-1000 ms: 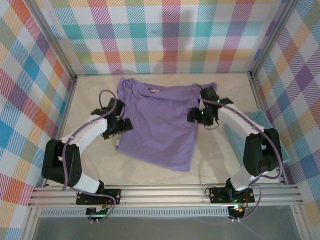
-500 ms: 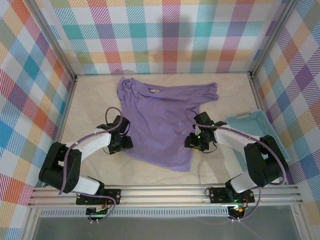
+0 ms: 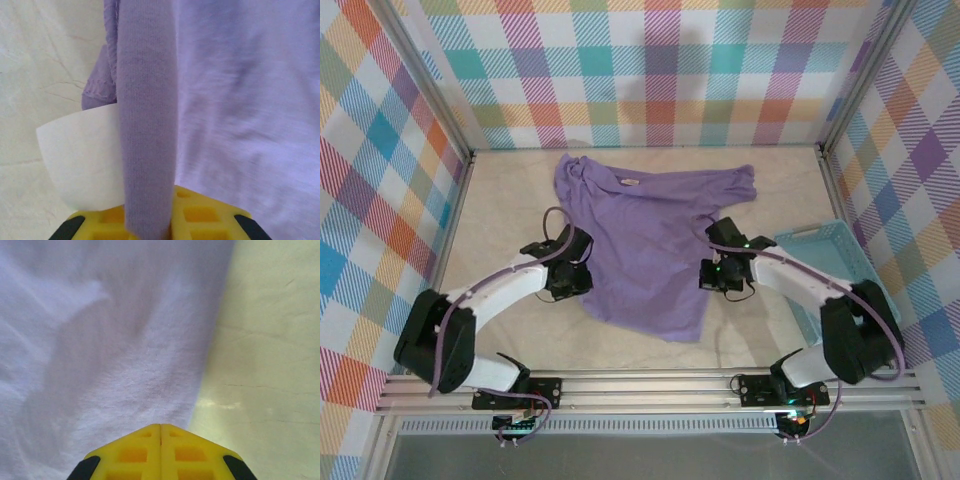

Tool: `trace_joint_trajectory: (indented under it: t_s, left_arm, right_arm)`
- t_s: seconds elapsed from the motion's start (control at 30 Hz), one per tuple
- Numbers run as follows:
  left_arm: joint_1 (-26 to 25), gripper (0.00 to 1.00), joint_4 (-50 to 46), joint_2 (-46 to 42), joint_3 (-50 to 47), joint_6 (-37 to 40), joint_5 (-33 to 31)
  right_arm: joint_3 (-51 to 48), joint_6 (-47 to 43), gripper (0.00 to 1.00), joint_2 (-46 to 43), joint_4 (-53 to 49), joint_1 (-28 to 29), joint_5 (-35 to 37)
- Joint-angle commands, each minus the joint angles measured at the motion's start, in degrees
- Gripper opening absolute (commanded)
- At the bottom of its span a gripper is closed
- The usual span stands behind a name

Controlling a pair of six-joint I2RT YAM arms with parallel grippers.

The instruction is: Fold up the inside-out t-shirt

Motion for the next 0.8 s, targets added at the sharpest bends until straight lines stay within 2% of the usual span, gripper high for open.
trace_joint_trajectory:
  t_s: [0.0, 0.07, 0.2, 0.3, 0.43, 0.6, 0.7, 0.77]
  left_arm:
    - [-2.40, 0.11, -7.07, -6.95, 3.23, -2.88, -0.51]
    - [-2.69, 0.08, -8.52, -10.14, 3.04, -4.30, -0.60]
    - [-2.70, 0.04, -9.54, -15.85, 1.05, -7.52, 1.70]
    - [-2.69, 0.03, -9.08, -19.43, -1.22, -10.15, 4.22]
    - [-2.70, 0.04, -10.37, -21.19, -2.70, -11.06, 3.75]
    - [-2.70, 0.04, -10.91, -19.34, -3.84, -10.55, 3.03]
    - [-2.65, 0.04, -10.76, -18.04, -4.82, -10.35, 1.73]
    - [-2.61, 0.04, -10.76, -17.24, -5.18, -10.25, 0.53]
  right_arm:
    - [4.35, -2.90, 0.00, -6.06, -8.82, 0.23, 8.37]
    - [5.02, -2.93, 0.03, -6.31, -10.19, 0.23, 7.44]
    - [-0.03, -0.40, 0.27, -5.24, -5.68, 0.23, 0.67]
    - [-4.61, 1.96, 0.34, -3.90, -0.74, 0.29, -4.59]
    - [-8.97, 4.73, 0.40, -2.16, 4.17, 2.48, -8.31]
    - [-11.70, 7.01, 0.41, 0.40, 7.74, 4.57, -10.82]
    - [-12.07, 7.49, 0.39, 2.90, 9.44, 5.69, -11.87]
    - [-11.73, 7.51, 0.34, 4.31, 10.10, 6.48, -11.96]
